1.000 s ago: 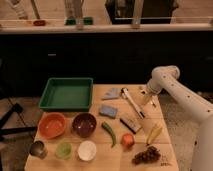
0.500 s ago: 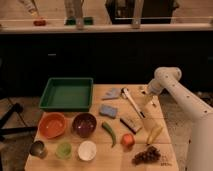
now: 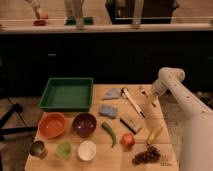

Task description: Place fork in plastic cup

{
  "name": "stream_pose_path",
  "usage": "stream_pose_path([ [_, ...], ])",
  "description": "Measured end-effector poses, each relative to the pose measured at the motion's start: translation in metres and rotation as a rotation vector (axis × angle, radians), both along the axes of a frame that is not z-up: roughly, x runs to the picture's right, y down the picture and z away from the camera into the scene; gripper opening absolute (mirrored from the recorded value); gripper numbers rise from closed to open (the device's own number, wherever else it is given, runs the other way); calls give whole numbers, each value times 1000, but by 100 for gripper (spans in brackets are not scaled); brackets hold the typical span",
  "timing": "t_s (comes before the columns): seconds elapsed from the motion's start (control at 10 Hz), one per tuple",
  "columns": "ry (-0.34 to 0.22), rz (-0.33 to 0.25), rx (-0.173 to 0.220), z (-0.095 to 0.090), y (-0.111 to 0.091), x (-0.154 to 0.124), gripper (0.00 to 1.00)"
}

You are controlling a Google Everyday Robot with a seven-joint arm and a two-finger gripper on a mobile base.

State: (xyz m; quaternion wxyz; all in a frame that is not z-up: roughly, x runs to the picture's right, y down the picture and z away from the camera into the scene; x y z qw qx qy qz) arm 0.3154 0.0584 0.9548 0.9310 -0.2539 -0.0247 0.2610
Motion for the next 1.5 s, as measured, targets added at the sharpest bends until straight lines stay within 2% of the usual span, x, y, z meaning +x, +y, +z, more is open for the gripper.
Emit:
stream_pose_path([
  [0.1,-2,3,-22,4,4,4,80],
  [0.5,-14,-21,-67,12,11,2,80],
  [1.5,-2,-61,-113,25,24,2,80],
])
